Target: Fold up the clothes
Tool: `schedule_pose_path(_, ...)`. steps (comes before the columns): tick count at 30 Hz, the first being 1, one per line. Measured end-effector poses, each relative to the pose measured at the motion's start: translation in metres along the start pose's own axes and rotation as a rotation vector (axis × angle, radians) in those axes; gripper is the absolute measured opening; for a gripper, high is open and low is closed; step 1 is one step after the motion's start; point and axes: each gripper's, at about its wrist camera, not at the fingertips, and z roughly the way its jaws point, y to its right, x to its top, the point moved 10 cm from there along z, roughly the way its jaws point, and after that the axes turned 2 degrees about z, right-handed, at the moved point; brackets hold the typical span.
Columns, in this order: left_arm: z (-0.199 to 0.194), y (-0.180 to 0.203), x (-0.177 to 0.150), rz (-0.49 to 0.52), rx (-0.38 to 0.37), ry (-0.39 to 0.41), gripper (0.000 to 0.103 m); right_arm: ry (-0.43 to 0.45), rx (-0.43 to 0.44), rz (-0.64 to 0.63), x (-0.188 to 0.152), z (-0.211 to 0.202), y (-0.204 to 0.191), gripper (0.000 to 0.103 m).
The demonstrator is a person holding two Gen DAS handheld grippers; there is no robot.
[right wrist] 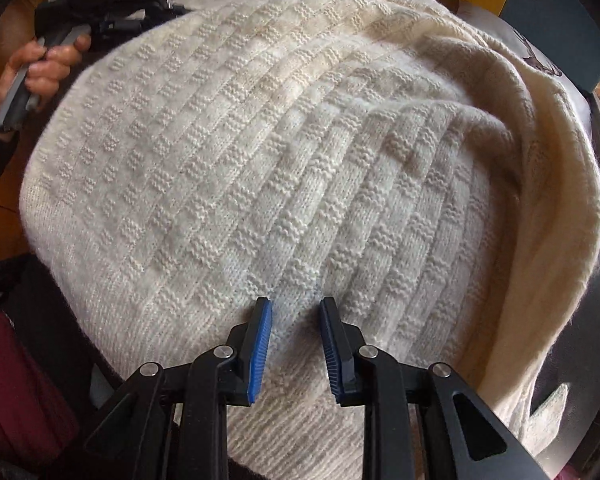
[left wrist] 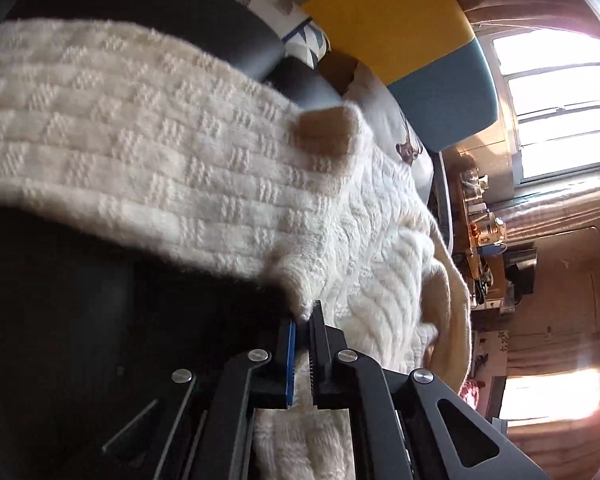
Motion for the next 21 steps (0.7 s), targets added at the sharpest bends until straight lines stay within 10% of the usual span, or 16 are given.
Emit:
schedule_pose_path(11,-0.038,-0.012,-0.022,0.028,0.012,-0.063,0.019,0.008,-0.006,0.056,0.002,-0.007,0.002,0.025)
schedule_pose_path(21,-0.047,-0.016,-0.16,0.258,0.152,-0.13,0.023,0.077,0.003,0.16,-0.004,-0.016,-0.01,0.029)
